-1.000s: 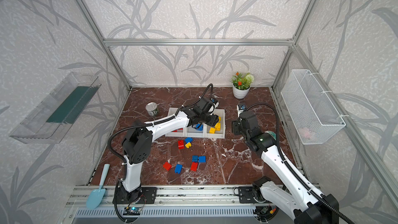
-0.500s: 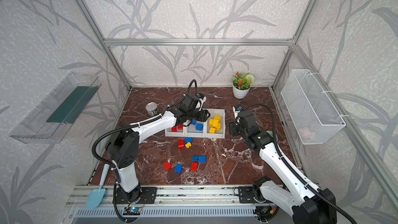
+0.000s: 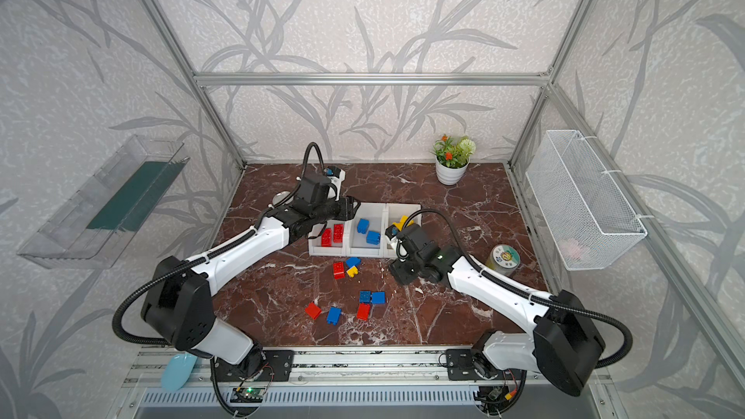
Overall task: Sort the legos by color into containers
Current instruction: 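Grasp a blue brick in the pile with the right gripper while the left withdraws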
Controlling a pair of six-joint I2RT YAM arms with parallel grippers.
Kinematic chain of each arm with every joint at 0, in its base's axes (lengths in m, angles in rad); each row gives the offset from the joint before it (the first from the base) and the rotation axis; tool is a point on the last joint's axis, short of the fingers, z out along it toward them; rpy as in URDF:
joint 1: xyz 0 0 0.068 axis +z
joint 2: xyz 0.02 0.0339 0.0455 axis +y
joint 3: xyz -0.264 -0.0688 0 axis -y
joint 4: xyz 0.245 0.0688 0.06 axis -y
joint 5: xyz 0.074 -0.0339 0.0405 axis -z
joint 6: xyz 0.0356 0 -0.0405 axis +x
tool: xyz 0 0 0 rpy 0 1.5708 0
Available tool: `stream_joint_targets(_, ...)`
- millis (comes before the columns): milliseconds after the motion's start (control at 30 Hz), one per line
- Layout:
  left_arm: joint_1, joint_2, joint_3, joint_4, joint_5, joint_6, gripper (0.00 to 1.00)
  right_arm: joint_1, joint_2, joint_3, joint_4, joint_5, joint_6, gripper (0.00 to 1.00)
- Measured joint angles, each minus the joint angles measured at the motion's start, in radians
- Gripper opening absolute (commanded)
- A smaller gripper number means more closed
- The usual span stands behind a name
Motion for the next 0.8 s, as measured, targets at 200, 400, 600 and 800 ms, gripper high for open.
stream_joint_targets(200, 0.068, -0.093, -0.106, -0.001, -0.024, -0.019, 0.60, 0.173, 0.196, 0.112, -0.014, -0.026, -0.040, 0.70)
stream_joint_targets(400, 0.081, -0.162, -0.169, 0.001, -0.041, -0.032, 0.61, 0.252, 0.315, 0.194, -0.048, -0.009, -0.134, 0.70)
stream_joint_targets(600, 0.082, -0.210, -0.225, 0.011, -0.048, -0.055, 0.60, 0.272, 0.349, 0.202, -0.087, 0.017, -0.201, 0.67)
stream_joint_targets(800, 0.087, -0.222, -0.248, 0.014, -0.061, -0.070, 0.61, 0.277, 0.367, 0.203, -0.103, 0.028, -0.224, 0.61)
